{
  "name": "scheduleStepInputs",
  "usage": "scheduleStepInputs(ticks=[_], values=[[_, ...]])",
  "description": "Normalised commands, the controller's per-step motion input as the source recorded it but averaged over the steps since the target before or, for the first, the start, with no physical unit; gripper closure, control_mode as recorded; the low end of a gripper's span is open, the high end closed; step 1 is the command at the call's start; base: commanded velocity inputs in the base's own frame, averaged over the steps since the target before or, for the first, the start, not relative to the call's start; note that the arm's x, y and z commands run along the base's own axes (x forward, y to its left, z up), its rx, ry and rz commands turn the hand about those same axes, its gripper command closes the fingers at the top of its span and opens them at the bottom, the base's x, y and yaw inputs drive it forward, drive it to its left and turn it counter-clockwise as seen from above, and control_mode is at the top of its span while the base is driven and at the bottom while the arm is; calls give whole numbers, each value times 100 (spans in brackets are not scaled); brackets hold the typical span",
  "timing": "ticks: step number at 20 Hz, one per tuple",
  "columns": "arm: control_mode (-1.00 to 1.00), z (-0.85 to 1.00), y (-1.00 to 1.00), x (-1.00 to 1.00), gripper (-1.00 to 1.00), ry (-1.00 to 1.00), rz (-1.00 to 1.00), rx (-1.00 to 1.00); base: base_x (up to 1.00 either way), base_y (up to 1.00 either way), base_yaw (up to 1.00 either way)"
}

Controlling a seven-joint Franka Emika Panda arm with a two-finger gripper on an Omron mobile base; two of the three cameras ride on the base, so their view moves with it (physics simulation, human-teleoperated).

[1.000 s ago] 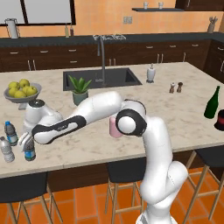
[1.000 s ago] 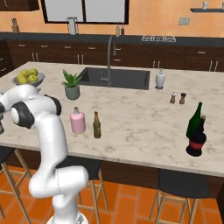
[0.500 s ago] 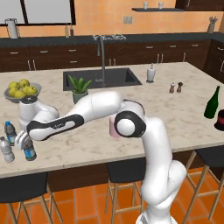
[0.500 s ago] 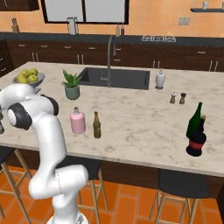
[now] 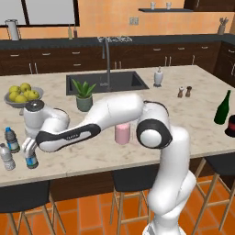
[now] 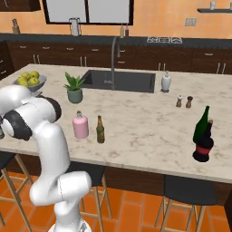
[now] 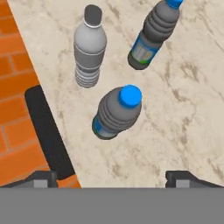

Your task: Move the plastic bottles in the middle to the plastics group, and the glass bottles in the middle to the glass group.

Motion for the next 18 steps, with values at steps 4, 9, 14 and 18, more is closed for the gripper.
scheduleStepInputs(ticks=[4,9,14,18], values=[[-100,2,-96,-53,-100,0,-3,13,0,0,0],[-100,33,-86,-33,-100,0,-14,20,0,0,0],[-100,38,-74,-18,-100,0,-13,15,0,0,0],[-100,32,-78,-18,-100,1,-21,2,0,0,0]])
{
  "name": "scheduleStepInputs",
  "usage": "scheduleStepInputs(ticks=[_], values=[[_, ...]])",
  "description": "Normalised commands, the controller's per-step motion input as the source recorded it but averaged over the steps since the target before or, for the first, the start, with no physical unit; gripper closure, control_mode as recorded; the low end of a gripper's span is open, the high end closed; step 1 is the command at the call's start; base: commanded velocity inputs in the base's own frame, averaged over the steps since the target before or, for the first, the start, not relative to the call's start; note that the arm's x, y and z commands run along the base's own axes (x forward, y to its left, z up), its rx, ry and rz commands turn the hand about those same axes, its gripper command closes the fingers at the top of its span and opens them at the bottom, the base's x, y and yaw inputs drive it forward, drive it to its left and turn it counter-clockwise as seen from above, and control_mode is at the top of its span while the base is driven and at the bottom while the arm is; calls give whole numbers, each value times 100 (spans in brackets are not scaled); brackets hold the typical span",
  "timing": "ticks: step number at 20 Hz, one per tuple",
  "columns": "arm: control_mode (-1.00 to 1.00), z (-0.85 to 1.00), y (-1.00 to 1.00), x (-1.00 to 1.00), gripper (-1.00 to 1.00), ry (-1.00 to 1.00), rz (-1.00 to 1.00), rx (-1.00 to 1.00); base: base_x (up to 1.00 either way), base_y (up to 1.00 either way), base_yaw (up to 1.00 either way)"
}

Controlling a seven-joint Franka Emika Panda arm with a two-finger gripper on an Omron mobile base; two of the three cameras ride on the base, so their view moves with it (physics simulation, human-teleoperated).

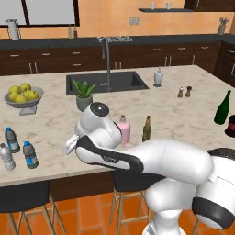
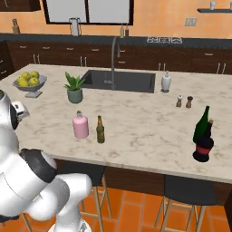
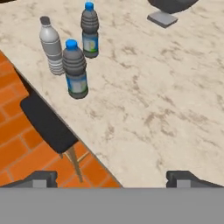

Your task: Move the plastic bottles in the middle to the plastics group, and the glass bottles in the middle to the glass group.

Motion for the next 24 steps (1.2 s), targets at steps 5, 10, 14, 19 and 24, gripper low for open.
scheduleStepInputs(ticks=[5,10,14,19,24], values=[[-100,40,-81,-18,-100,13,-33,0,0,0,0],[-100,46,-78,-15,-100,18,-39,0,0,0,0],[-100,31,-86,-9,-100,6,-32,0,0,0,0],[-100,23,-82,-1,-100,0,-19,0,0,0,0],[-100,20,-74,17,-100,1,-17,0,0,0,0]])
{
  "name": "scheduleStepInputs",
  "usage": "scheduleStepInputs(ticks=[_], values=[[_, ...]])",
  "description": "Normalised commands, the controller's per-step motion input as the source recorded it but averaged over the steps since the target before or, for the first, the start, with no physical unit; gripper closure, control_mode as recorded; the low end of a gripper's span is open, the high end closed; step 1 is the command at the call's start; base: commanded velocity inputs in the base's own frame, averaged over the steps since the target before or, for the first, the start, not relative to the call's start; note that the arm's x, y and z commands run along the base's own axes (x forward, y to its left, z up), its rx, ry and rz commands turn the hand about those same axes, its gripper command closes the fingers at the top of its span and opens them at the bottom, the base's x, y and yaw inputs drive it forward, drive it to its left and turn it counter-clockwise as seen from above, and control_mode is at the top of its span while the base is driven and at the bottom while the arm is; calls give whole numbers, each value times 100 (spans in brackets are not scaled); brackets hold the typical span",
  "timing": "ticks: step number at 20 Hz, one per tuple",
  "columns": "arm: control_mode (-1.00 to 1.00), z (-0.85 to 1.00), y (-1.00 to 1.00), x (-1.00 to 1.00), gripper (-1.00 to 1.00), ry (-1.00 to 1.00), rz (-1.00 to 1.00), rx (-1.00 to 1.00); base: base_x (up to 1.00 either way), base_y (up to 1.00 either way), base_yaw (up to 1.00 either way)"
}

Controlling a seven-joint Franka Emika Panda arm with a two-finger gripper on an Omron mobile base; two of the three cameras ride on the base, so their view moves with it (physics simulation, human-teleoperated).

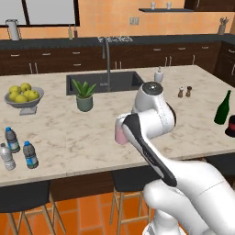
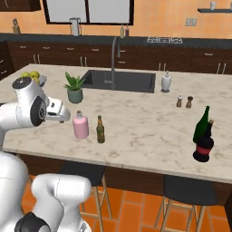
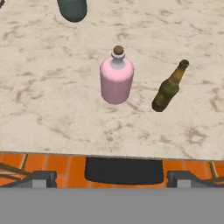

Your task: Move the plastic bottles in the middle to the plastics group, and the glass bottles in the middle to the glass group.

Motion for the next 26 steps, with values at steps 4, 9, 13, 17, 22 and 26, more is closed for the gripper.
scheduleStepInputs(ticks=[4,9,13,17,22,26], values=[[-100,4,-50,57,-100,12,-11,3,0,0,0],[-100,0,-15,79,-100,10,0,5,0,0,0],[-100,-11,2,70,-100,20,2,9,0,0,0],[-100,-37,24,66,-100,24,1,3,0,0,0],[-100,-41,26,50,-100,16,0,0,0,0,0],[-100,-27,0,33,-100,0,0,0,0,0,0]])
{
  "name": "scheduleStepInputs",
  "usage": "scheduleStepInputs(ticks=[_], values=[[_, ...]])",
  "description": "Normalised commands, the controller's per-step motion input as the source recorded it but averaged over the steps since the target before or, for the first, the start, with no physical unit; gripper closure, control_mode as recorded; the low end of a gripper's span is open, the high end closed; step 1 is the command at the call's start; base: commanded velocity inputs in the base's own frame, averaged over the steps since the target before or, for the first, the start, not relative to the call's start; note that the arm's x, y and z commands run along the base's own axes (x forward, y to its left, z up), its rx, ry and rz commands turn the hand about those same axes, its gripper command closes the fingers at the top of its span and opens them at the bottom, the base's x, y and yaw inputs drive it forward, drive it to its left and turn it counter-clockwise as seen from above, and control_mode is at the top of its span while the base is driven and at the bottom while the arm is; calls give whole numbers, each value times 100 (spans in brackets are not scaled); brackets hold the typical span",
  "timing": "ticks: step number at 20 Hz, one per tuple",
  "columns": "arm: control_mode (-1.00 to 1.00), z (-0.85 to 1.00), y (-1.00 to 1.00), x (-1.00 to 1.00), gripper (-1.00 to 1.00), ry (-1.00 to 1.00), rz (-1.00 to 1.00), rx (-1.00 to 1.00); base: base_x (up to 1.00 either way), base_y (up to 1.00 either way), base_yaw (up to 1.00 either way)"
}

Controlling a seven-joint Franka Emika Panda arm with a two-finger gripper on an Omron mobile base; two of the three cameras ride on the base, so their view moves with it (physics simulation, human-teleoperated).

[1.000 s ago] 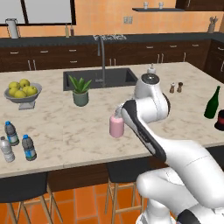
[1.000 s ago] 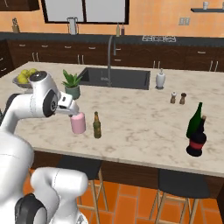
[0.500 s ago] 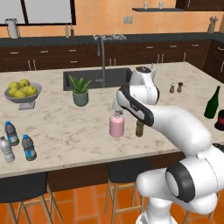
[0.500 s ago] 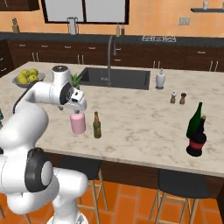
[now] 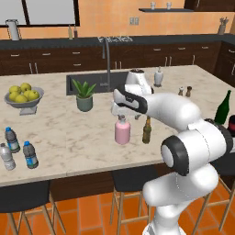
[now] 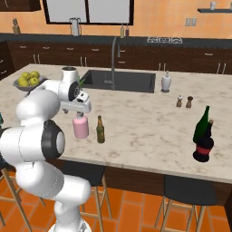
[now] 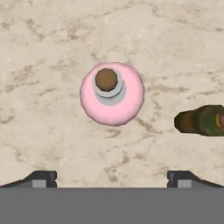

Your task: Move the plastic bottles in the middle to the plastics group, and the glass bottles in the middle to the glass group.

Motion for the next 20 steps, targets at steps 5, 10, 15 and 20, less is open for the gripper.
scheduleStepInputs(ticks=[5,10,15,20], values=[[-100,-31,-1,24,-100,0,0,0,0,0,0],[-100,-28,0,27,-100,-4,0,-2,0,0,0],[-100,-20,0,19,-100,-7,0,-1,0,0,0],[-100,-14,1,17,-100,-7,0,0,0,0,0]])
